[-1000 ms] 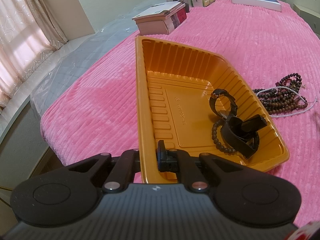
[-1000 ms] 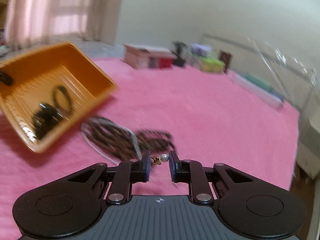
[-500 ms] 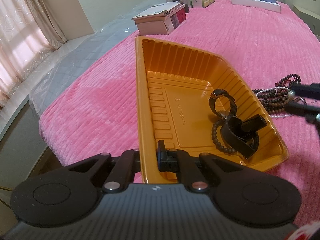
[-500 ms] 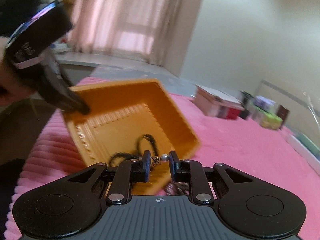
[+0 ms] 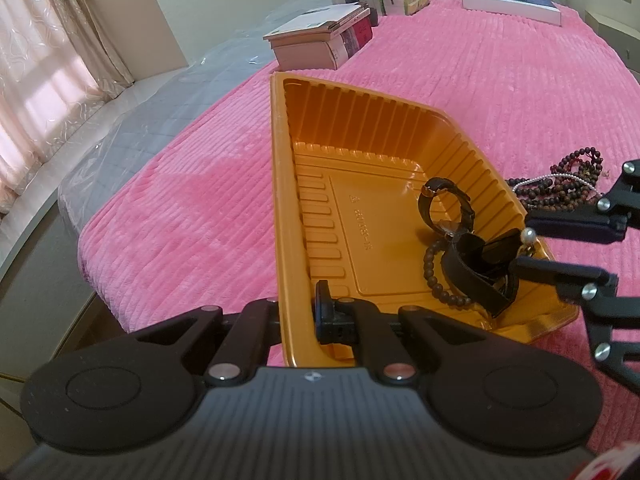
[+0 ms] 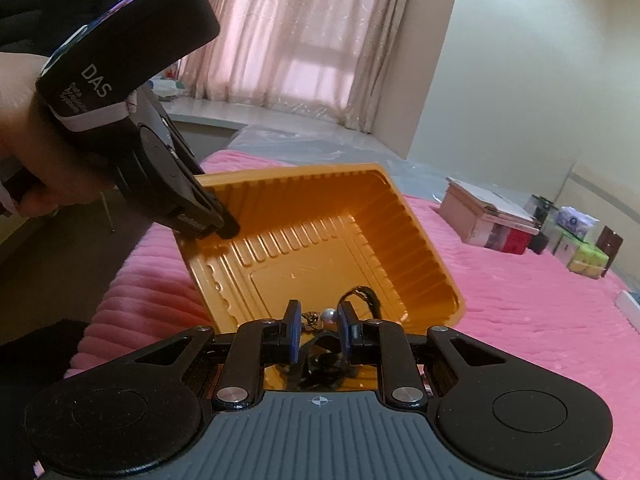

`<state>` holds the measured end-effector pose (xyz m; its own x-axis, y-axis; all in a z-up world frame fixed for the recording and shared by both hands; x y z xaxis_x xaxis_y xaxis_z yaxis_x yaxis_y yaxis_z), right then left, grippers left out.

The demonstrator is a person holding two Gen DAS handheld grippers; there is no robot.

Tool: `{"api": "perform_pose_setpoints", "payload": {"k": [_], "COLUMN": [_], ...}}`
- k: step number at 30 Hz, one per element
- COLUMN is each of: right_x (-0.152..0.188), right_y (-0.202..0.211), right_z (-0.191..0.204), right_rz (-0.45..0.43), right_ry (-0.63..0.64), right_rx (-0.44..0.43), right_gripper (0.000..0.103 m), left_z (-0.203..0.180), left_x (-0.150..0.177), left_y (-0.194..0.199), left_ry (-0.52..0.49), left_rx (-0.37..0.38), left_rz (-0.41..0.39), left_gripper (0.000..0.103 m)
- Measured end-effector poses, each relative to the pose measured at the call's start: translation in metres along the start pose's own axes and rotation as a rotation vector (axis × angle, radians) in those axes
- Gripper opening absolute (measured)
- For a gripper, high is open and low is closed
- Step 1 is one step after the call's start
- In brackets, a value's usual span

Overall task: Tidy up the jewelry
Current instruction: 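Move the earring over the tray and open the right gripper, then grasp the white pearl necklace strand with the right gripper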

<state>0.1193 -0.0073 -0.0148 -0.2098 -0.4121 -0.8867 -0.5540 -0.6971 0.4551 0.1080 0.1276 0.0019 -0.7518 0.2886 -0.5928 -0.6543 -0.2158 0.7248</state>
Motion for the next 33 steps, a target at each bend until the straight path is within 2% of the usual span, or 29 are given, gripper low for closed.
{"api": "perform_pose_setpoints", "payload": {"k": [4, 6, 7, 13, 19, 23, 33], "right_x": [0.001, 0.003, 0.005, 0.030, 0.067, 0.087, 0.104], "right_y": [0.002, 0.007, 0.010, 0.032, 0.051, 0.066, 0.084], "right_z": [0.001, -0.002, -0.004, -0.031, -0.077, -0.103, -0.146], "right_rz": [-0.014, -0.018, -0.026, 0.011, 0.089, 0.122, 0.144], "right_ry": [-0.027, -0.044, -0.052, -0.118, -0.301, -0.370, -0.476], "right_rx": [-0.046, -0.026, -0.015, 0.084, 0.216, 0.294, 0.389], "right_gripper": [0.022, 0.052, 0.056, 0.056, 0.056, 0.056, 0.056], "left_z": [0.000, 0.000, 0.000, 0.000, 0.000, 0.000, 0.000], "left_x": [0.000, 0.000, 0.000, 0.001, 0.001, 0.001, 0.000], "left_y": [0.000, 0.000, 0.000, 0.001, 0.001, 0.000, 0.001], "left_ry": [0.001, 0.001, 0.001, 0.001, 0.000, -0.003, -0.005], "left_rx": [0.001, 0.000, 0.000, 0.001, -0.003, -0.005, -0.006], "left_rz": [0.000, 0.000, -0.001, -0.002, 0.000, 0.002, 0.001], "left_gripper": [0.004, 0.004, 0.004, 0.004, 0.004, 0.004, 0.004]}}
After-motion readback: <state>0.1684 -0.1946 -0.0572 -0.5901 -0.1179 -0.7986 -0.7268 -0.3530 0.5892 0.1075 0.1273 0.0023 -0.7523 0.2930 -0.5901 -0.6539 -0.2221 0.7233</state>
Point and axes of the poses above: each gripper's, at about its wrist camera, not at the fingertips, and y roughly against the way its jaws point, z to its left, x to its underside, the point moved 5 cm from there along -y, roughly the way its jaws point, and after that the axes turned 7 degrees about -y, right-handed, at the moved point
